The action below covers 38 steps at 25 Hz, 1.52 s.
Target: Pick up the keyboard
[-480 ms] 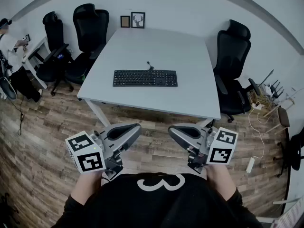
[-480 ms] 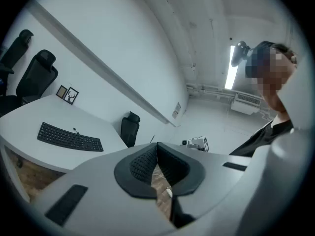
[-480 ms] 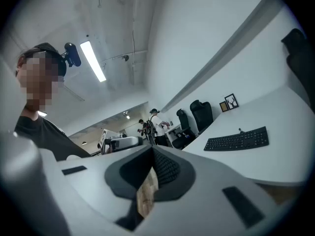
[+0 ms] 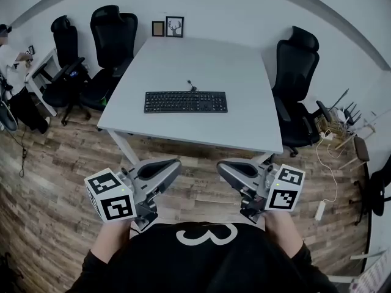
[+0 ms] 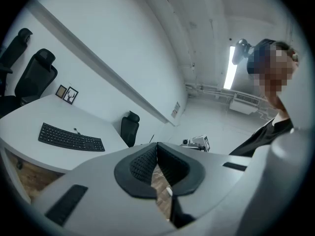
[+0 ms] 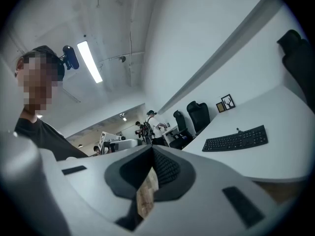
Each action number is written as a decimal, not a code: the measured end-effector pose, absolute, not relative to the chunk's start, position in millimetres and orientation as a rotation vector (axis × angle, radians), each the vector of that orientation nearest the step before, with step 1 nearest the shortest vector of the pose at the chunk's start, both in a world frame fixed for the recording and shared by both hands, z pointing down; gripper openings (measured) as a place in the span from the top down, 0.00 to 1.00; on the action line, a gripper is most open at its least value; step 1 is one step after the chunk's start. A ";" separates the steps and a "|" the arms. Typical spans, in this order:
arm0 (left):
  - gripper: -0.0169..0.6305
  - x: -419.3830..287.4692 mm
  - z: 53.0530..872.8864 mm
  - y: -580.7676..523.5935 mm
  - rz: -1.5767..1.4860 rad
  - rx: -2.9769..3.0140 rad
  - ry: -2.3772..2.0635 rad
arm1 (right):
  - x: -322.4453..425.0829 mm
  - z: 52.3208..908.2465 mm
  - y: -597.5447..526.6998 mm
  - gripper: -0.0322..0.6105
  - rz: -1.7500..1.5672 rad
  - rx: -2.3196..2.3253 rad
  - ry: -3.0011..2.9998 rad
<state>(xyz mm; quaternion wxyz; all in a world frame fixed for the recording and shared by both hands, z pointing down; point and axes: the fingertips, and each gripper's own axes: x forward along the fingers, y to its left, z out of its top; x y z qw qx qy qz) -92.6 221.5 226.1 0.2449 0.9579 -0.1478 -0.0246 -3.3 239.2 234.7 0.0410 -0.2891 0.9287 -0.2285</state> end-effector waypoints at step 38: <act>0.95 -131.5 245.1 132.8 -0.104 2.573 -0.472 | -32.8 255.4 149.8 0.94 -0.821 -0.856 2.825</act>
